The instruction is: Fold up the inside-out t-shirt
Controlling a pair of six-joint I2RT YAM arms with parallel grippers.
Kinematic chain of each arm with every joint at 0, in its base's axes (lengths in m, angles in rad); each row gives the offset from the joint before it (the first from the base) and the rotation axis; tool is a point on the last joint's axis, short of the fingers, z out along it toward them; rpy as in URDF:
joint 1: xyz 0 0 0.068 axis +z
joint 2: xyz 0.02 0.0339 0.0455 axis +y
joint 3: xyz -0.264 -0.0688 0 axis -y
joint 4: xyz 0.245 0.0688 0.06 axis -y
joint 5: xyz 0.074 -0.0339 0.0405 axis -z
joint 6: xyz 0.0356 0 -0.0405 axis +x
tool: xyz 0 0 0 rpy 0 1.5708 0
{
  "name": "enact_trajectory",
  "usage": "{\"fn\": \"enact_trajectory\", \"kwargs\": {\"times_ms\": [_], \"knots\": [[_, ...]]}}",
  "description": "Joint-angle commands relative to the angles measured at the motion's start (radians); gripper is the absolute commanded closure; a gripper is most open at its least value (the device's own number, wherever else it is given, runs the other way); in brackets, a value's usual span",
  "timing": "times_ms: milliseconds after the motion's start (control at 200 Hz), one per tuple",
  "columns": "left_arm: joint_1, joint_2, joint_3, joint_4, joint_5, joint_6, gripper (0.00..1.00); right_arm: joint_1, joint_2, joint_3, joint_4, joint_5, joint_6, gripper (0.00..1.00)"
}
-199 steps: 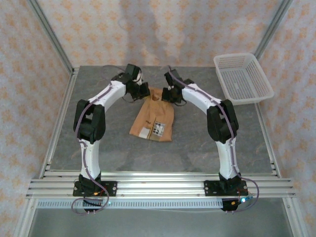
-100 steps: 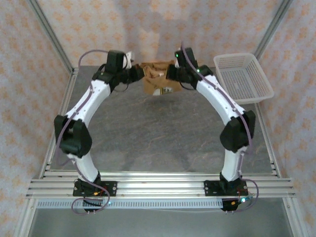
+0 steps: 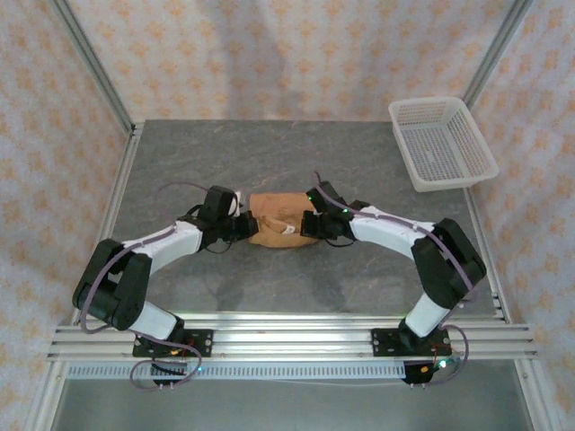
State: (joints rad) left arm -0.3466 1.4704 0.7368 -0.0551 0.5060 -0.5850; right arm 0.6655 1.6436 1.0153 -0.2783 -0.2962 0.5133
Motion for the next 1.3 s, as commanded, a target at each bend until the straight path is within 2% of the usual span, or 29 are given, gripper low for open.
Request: {"fn": "enact_trajectory", "kwargs": {"times_ms": [0, 230, 500, 681, 756, 891, 931, 961, 1061, 1126, 1196, 1296], "knots": [[0.003, -0.022, 0.078, 0.026, -0.071, 0.024, 1.0, -0.006, -0.028, 0.078, 0.022, 0.078, -0.012, 1.0], [0.028, 0.11, 0.234, -0.042, -0.141, 0.093, 1.0, -0.065, 0.101, 0.244, -0.067, 0.135, -0.088, 1.0], [0.089, 0.378, 0.405, -0.078, -0.089, 0.114, 1.0, -0.137, 0.388, 0.457, -0.165, 0.142, -0.158, 1.0], [0.09, 0.402, 0.403, -0.071, -0.085, 0.108, 1.0, -0.142, 0.466, 0.486, -0.18, 0.126, -0.142, 0.99], [0.09, 0.384, 0.407, -0.091, -0.08, 0.114, 1.0, -0.142, 0.439, 0.479, -0.185, 0.116, -0.133, 0.89], [0.085, 0.314, 0.461, -0.205, -0.121, 0.132, 0.73, -0.142, 0.333, 0.492, -0.251, 0.135, -0.115, 0.56], [0.078, 0.292, 0.498, -0.28, -0.165, 0.137, 0.63, -0.141, 0.3, 0.506, -0.283, 0.144, -0.101, 0.52], [0.071, 0.278, 0.523, -0.334, -0.192, 0.143, 0.61, -0.141, 0.277, 0.512, -0.305, 0.148, -0.088, 0.51], [0.037, 0.213, 0.562, -0.433, -0.273, 0.119, 0.6, -0.14, 0.205, 0.497, -0.343, 0.152, -0.001, 0.51], [0.014, 0.179, 0.545, -0.43, -0.275, 0.058, 0.62, -0.141, 0.17, 0.452, -0.315, 0.115, 0.077, 0.56], [-0.004, 0.16, 0.486, -0.342, -0.206, -0.078, 0.65, -0.14, 0.147, 0.386, -0.222, 0.035, 0.172, 0.67], [-0.033, 0.183, 0.366, -0.084, -0.082, -0.275, 0.68, -0.137, 0.158, 0.301, -0.062, -0.058, 0.307, 0.8]]}}
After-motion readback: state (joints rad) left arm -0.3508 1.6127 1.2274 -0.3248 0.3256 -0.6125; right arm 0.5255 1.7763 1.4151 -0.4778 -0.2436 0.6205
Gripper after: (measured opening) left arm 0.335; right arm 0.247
